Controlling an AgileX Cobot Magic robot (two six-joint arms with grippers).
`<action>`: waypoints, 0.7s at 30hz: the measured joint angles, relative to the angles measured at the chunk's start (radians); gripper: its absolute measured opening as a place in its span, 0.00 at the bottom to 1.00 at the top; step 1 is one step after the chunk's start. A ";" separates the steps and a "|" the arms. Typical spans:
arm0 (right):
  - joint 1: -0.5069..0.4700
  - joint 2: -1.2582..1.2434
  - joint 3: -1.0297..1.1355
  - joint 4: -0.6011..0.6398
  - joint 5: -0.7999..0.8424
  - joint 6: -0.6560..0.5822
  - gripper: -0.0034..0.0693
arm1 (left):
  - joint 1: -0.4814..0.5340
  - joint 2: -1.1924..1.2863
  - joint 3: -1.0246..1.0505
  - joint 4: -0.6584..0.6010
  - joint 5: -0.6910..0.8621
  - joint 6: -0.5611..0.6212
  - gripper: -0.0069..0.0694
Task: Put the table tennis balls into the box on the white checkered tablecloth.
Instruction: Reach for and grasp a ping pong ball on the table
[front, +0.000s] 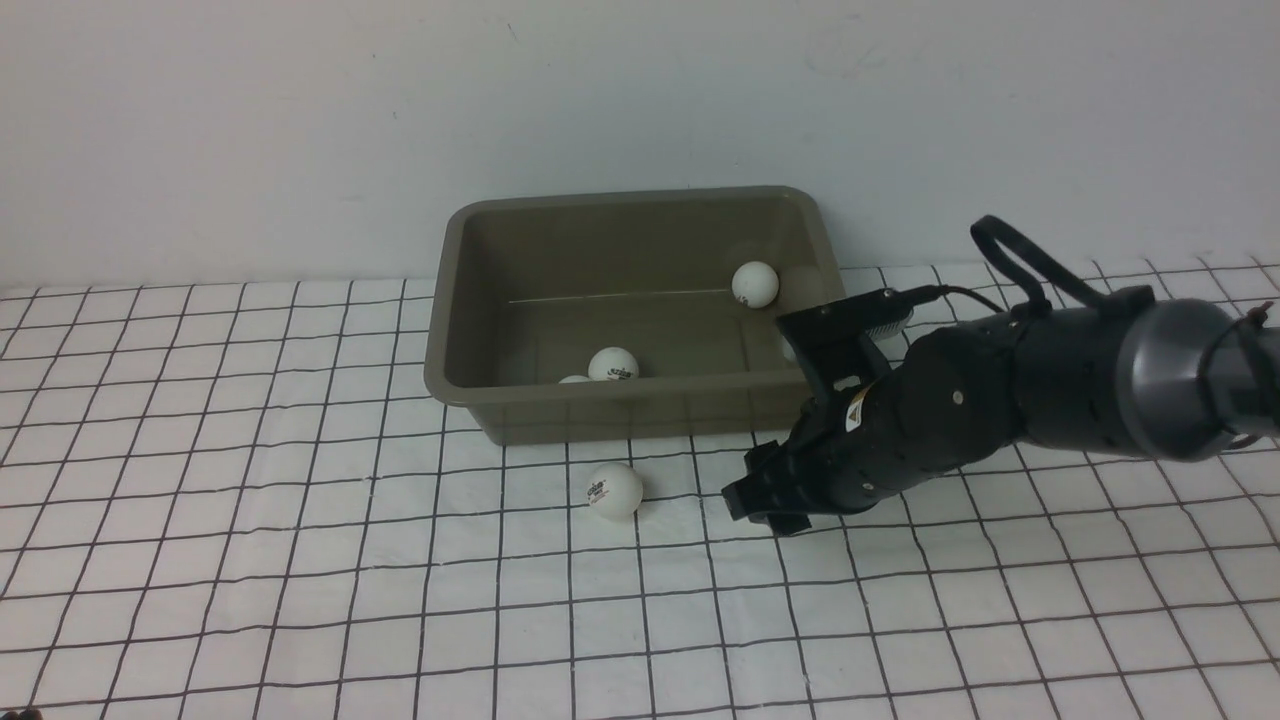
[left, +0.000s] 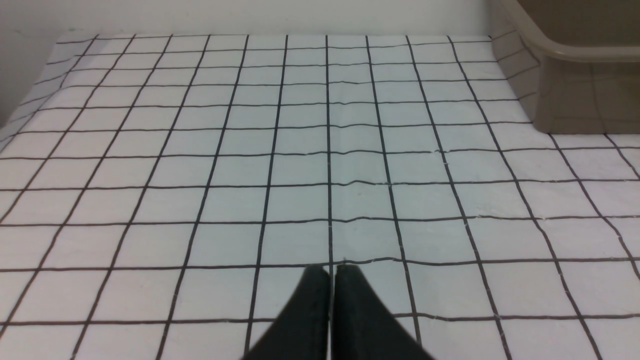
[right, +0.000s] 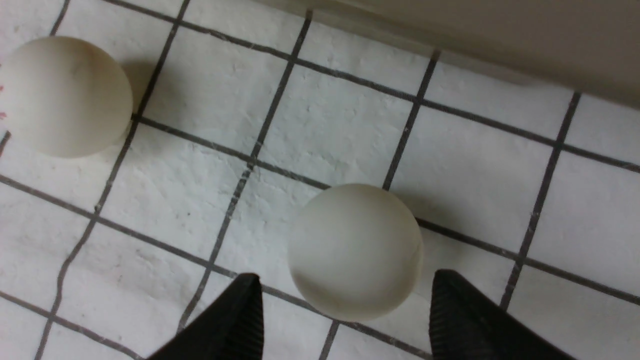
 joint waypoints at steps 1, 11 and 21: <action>0.000 0.000 0.000 0.000 0.000 0.000 0.61 | 0.000 0.000 0.000 0.000 0.000 0.000 0.09; 0.000 0.000 0.000 0.000 -0.021 0.000 0.61 | 0.000 0.000 0.000 0.000 0.000 0.000 0.09; 0.000 0.000 0.000 0.000 -0.049 -0.003 0.61 | 0.000 0.000 0.000 0.000 0.000 0.000 0.09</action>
